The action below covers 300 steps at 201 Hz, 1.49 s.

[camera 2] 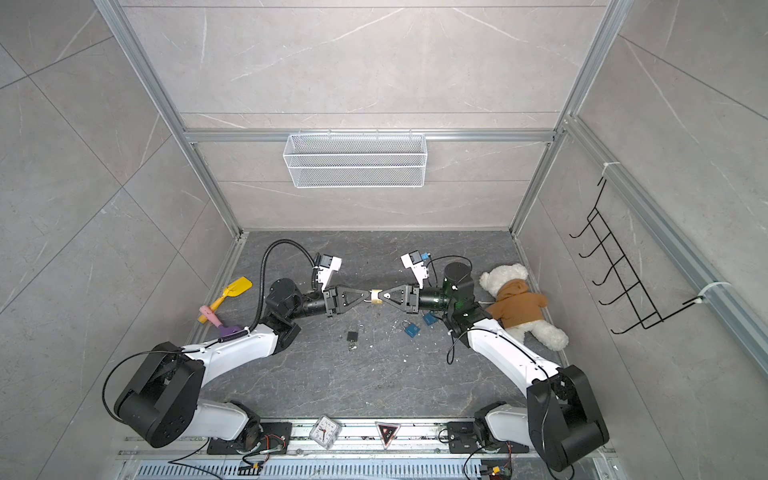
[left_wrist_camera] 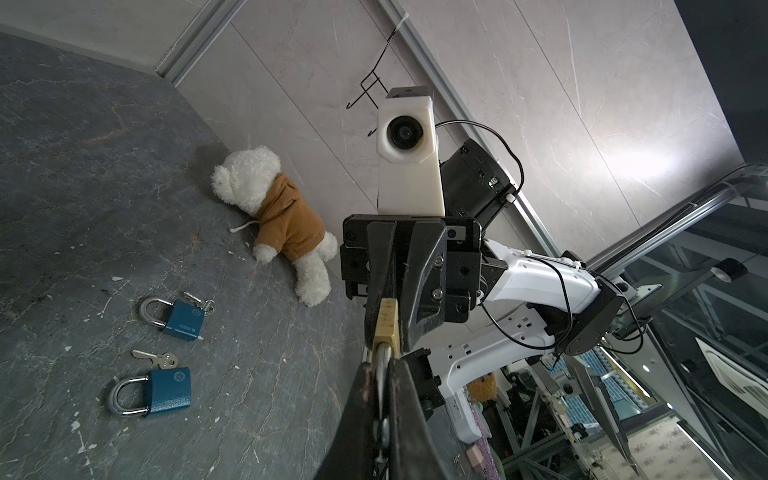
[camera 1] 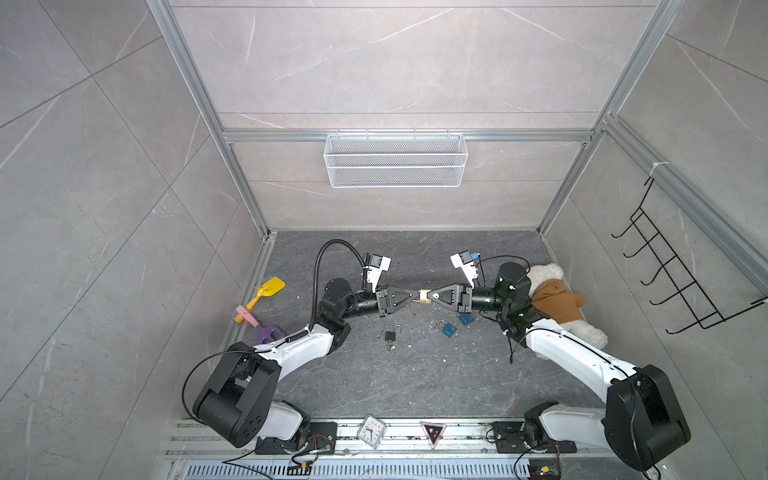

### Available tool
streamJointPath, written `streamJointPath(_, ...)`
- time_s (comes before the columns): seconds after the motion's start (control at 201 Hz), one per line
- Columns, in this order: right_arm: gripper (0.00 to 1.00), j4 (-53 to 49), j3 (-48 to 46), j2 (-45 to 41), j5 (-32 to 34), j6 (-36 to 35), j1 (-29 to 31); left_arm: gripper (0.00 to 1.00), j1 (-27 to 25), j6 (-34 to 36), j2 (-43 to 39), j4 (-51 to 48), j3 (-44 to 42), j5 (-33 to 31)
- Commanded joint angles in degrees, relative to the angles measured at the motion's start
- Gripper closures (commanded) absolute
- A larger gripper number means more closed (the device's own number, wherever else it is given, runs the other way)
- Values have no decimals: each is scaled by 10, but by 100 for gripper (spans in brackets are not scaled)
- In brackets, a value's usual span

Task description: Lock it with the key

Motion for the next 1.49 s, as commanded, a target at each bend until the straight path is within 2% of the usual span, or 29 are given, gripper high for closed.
streamJointPath(0.0,100,45,-3,3,-25,13,5,100,-1,2,9,25,20,5)
streamJointPath(0.085,100,49,-4,1,-22,17,5,100,-2,-1,14,34,24,24)
streamJointPath(0.149,100,42,-2,1,-18,15,5,81,-1,-7,13,56,17,30)
streamJointPath(0.214,100,34,-2,1,-14,10,4,76,-1,-8,10,62,14,35)
streamJointPath(0.557,100,16,7,5,-5,-1,4,76,-6,-5,0,56,15,51)
streamJointPath(1.204,100,5,11,10,-10,-7,4,76,-16,-11,31,46,40,54)
streamJointPath(1.488,100,-5,11,10,-10,-15,5,80,-26,-13,48,44,54,56)
